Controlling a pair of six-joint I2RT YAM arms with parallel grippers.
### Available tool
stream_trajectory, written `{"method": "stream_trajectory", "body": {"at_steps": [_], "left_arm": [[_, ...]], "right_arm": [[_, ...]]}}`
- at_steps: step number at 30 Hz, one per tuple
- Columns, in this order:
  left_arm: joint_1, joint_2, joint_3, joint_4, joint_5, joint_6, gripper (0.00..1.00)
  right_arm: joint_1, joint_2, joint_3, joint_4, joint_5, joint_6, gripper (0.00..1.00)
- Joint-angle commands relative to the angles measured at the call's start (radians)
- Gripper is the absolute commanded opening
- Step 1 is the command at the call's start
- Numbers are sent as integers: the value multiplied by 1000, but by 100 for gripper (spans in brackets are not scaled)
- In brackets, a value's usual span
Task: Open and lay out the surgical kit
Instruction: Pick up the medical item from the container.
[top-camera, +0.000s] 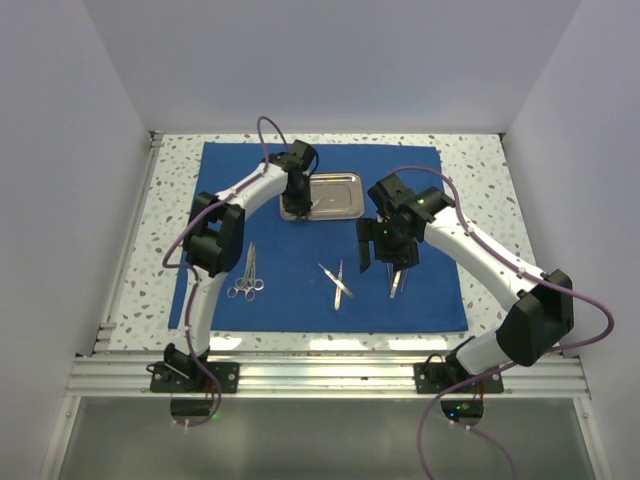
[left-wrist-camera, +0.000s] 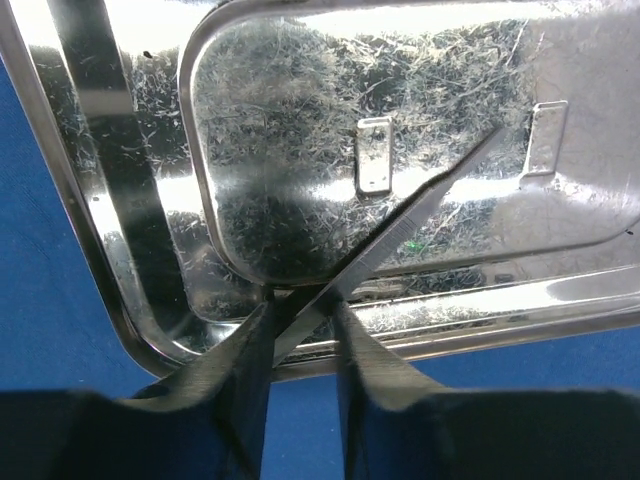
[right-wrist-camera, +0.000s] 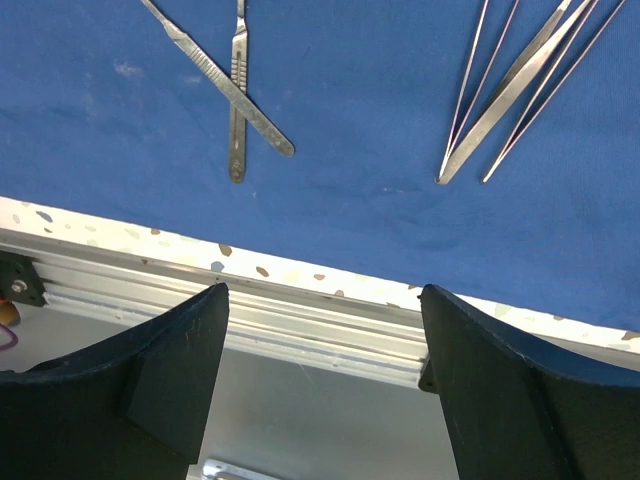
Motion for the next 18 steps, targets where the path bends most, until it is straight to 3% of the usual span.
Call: {"method": "stream_trajectory", "body": {"at_steps": [1,10,18], "left_arm": [[0,84,-15,-113,2,53,28],[-6,114,-10,-133,44,92,0],[-5,92,64,-137,55,97,0]], "right_arm": [[-3,-31,-5,14,-7,4,81],[-2,-19,-9,29,-13,5,81],[-2,-7,-6,37,-18,-1,81]]}}
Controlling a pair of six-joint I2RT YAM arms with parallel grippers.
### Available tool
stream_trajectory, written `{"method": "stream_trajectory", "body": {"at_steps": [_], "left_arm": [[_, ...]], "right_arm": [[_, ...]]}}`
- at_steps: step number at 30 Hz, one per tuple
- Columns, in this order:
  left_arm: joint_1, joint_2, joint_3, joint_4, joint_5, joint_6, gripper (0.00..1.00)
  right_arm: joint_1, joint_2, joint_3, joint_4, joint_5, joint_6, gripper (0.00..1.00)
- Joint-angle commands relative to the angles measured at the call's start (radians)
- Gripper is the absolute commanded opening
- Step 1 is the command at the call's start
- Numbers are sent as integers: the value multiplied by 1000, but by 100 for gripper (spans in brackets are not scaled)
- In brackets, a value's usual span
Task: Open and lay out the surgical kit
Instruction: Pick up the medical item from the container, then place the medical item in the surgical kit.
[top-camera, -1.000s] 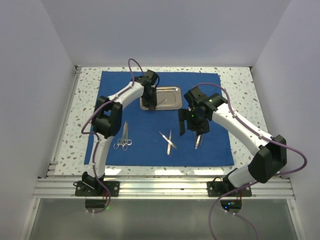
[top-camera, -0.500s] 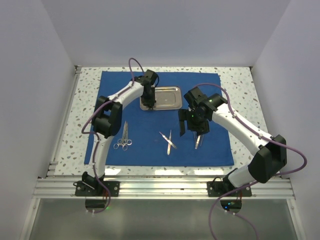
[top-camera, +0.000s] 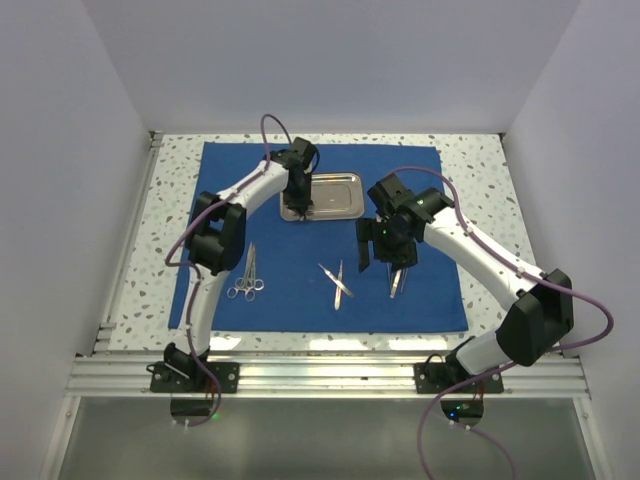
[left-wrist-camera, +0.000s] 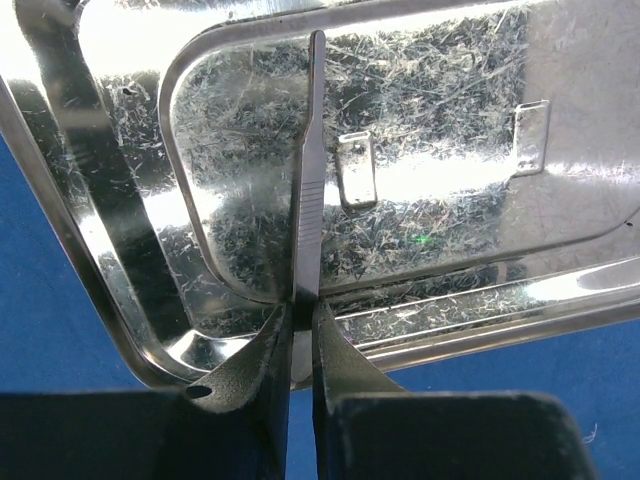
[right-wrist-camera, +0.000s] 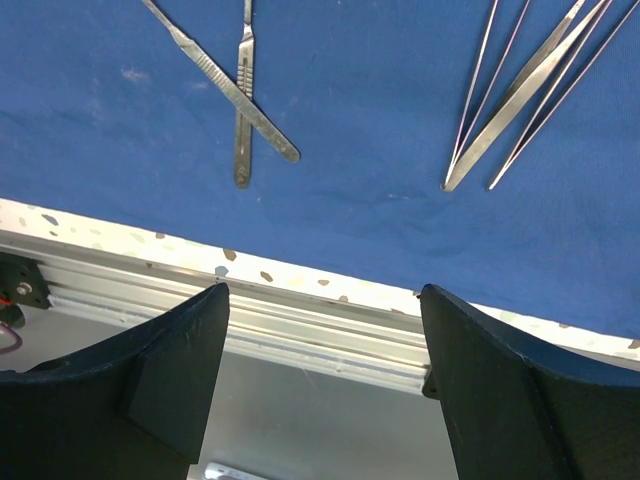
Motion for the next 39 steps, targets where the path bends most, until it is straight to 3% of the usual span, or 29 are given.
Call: {"method": "stream_trajectory", "body": {"at_steps": [1,11,24,32,39], "left_arm": [[-5,43,19,-104,31,16,0],[-2,-15,163,-107,31,-8,0],[-8,-148,49,-78,57,-34,0],[-54,-476,-291,-6,81,-168,0],[-131,-621,-490,57,100,-289,0]], "right_arm": [[-2,-9,4,16,-10,-3,81],[-3,-3,7,16,-12,-8,80],[-2,-7,2,17,-7,-8,80],[-14,-17,-2,37,25,-3,80],[-22,17,34,43,36,-22,79]]}}
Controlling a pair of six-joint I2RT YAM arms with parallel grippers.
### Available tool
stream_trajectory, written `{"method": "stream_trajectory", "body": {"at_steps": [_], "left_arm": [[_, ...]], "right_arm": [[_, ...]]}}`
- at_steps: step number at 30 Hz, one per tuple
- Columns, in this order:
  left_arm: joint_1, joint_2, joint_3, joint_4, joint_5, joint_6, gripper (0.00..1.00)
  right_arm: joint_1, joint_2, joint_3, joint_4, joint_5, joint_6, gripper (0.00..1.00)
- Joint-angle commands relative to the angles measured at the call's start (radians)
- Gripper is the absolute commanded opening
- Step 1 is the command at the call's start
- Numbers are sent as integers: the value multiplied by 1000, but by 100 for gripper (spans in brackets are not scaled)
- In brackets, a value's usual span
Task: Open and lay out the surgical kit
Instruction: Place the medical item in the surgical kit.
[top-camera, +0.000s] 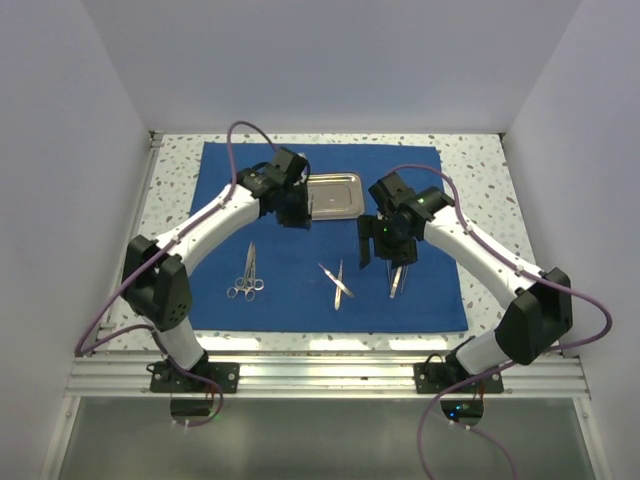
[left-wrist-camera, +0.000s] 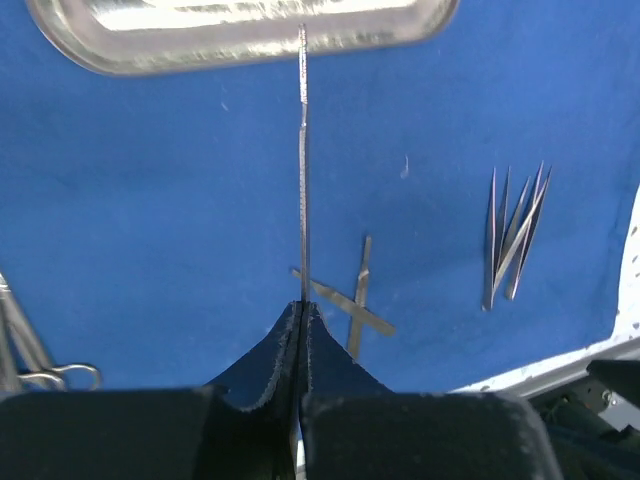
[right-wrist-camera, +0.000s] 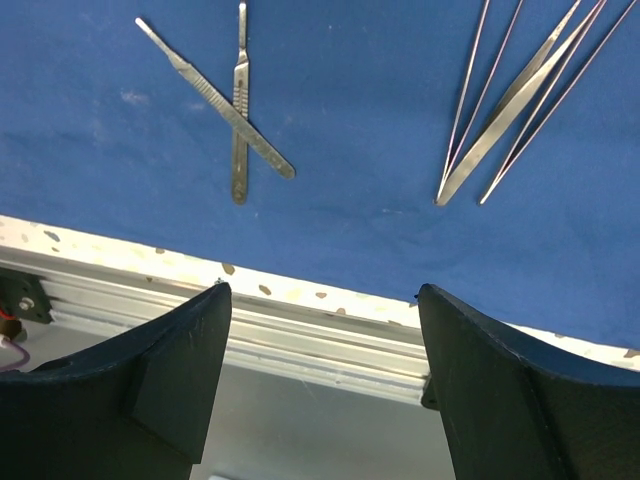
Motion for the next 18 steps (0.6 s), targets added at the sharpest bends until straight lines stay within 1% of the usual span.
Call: {"method": "stream_trajectory", "body": {"at_steps": [1,4,8,12,16,18], "left_arm": [[-39,-33,-115,63,29,-104,0],[-86,-57,-200,106,55,-146,0],[-125,-86,-277,166,90,-203,0],[-149,-93,-324,211,130,-228,0],[-157,-105,-381,277,239,-266,0],[-158,-105,-380,274,254,-279,0]], "right_arm": [[-8,16,36,24,27,-18,79],[-11,21,35,33,26,-23,79],[-14,12,18,39,24,-29,79],[-17,-2,-14,49,24,-40,79],[-22,13,-25,59,17,-54,79],[-22,21,-24,62,10,-60,79]]}}
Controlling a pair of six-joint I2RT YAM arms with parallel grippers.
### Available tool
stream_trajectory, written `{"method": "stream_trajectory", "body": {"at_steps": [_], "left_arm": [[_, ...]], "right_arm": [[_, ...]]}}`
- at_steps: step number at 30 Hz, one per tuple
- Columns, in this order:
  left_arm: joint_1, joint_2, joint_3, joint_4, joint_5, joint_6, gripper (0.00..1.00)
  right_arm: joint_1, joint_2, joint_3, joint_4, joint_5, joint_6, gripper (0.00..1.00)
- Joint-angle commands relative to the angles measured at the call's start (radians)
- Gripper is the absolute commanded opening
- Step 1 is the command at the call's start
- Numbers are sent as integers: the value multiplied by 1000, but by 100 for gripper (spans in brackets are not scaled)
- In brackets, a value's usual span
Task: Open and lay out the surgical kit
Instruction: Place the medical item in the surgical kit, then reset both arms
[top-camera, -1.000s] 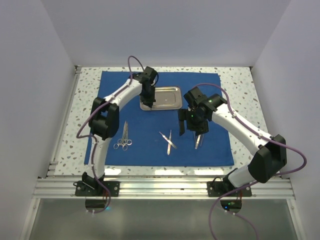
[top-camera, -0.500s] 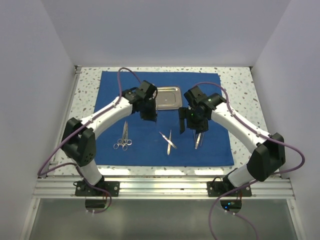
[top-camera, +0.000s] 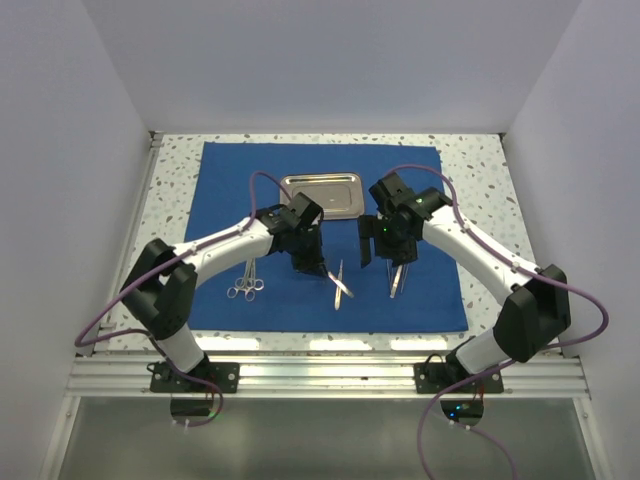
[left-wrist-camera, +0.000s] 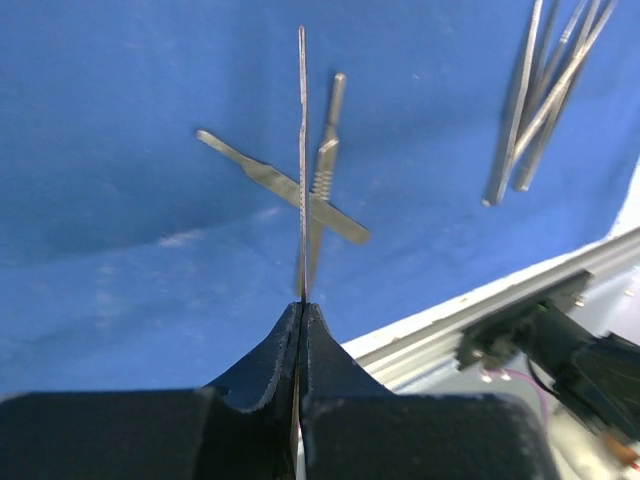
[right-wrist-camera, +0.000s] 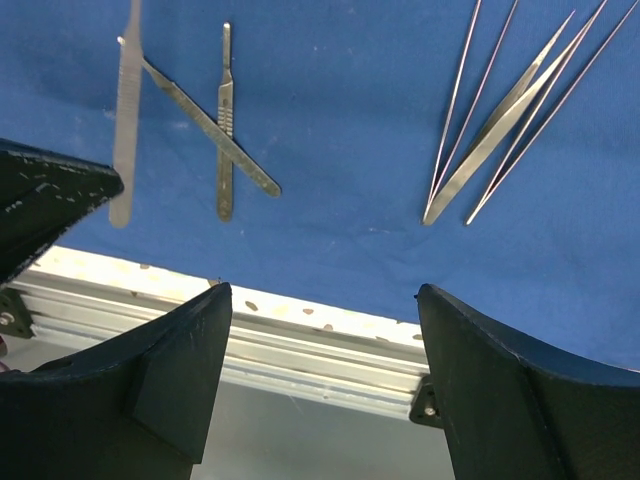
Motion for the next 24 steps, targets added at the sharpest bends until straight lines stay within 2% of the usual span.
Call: {"method": "stream_trajectory", "body": {"at_steps": [1,2,4,5,7,8,11,14,18,21,24], "left_arm": [[-6,-42,-1,78,92,-56,0],[-9,-38,4,71,91,-54,1],[-7,-34,22,41,82,-47,14],[-7,-26,29,27,78,-44,25],[-7,-22,52,-7,72,-31,34],[-7,-14,64,-21,68,-24,42],[-6,12,133,-111,45,7,53],[2,38,217,-162,29,45,57],[34,28,297,-209,26,84,59],[89,-15,345,-217,-27,140,59],[173,-97,362,-190,-99,212,63]], "right_arm": [[-9,12,3,28,-6,-33,79],[-11,14,4,29,-7,-38,79],[-12,23,12,32,-7,-41,80],[-14,31,15,32,-7,-44,82],[-15,35,21,35,-7,-46,85],[-15,35,23,34,-7,-46,89],[-21,29,18,34,5,-44,96],[-26,22,21,34,7,-40,98],[-26,-18,53,52,-12,-43,99],[-26,-53,138,68,-38,-46,98],[-26,-113,229,100,14,-41,98]]}}
